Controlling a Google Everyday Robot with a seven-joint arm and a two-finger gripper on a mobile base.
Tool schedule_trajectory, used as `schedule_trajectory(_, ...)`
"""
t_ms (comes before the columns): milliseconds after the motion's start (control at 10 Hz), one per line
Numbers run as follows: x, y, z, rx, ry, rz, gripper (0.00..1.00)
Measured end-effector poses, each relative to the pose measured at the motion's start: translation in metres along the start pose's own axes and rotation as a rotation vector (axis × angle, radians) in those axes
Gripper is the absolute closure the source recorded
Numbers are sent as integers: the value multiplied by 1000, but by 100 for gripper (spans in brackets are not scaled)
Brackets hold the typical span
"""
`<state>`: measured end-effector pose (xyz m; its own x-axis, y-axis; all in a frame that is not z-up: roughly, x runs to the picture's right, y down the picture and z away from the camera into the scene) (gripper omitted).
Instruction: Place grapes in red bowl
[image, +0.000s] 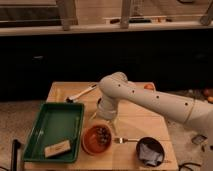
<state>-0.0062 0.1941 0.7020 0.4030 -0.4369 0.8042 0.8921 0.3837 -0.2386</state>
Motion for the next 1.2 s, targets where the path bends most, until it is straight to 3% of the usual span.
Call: schedule_trajectory(1200, -2, -6, -7, -16, 26, -23, 20)
